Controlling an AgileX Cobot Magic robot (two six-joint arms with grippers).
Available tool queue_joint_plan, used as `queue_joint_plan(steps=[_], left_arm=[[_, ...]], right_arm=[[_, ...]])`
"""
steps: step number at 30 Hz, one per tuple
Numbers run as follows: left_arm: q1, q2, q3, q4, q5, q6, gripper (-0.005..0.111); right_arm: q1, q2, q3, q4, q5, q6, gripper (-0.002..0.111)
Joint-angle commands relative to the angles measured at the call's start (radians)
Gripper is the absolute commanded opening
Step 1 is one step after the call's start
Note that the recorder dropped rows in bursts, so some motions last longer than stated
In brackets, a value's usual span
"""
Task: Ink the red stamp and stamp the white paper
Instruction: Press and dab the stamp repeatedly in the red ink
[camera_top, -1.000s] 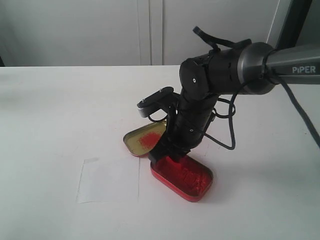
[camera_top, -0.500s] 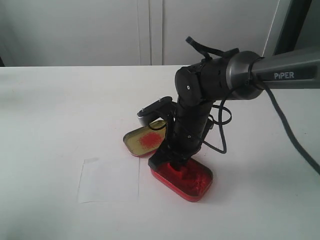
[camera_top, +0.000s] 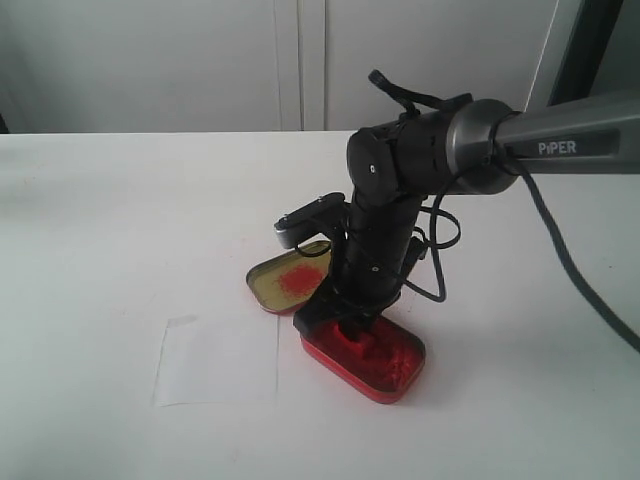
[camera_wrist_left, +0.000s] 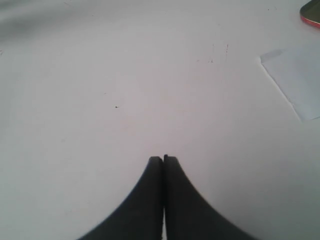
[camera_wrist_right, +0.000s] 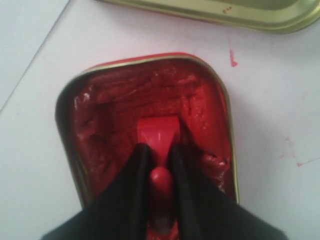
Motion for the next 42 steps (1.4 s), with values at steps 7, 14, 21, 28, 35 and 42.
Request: queue_joint_plan(steps=[7,14,21,28,35,42], left_arm=[[-0.005,-0.004,0.01,-0.002,0.001,0.0,0.0],[-0.005,-0.004,0.01,-0.002,0.001,0.0,0.0],[-0.005,-0.004,0.01,-0.002,0.001,0.0,0.0],[-0.005,-0.004,0.01,-0.002,0.001,0.0,0.0],[-0.005,-0.004,0.01,-0.002,0.001,0.0,0.0],[-0.005,-0.004,0.01,-0.002,0.001,0.0,0.0]], right_arm=[[0.0,0.125,0.046,-0.002,0.02,0.008,0.0],[0.0,0.122,0.042,-0.006,-0.003,0.008,0.0],[0.0,0.08,0.042,-0.006,-0.019,0.008,0.0],[0.0,0.021,0.042,-0.023,-0.019,0.008,0.0],[0.0,-0.049,0.042,-0.023,-0.032,0.008,0.0],[0.0,-0.111,0.042,-0.023,-0.029,0.008,0.0]])
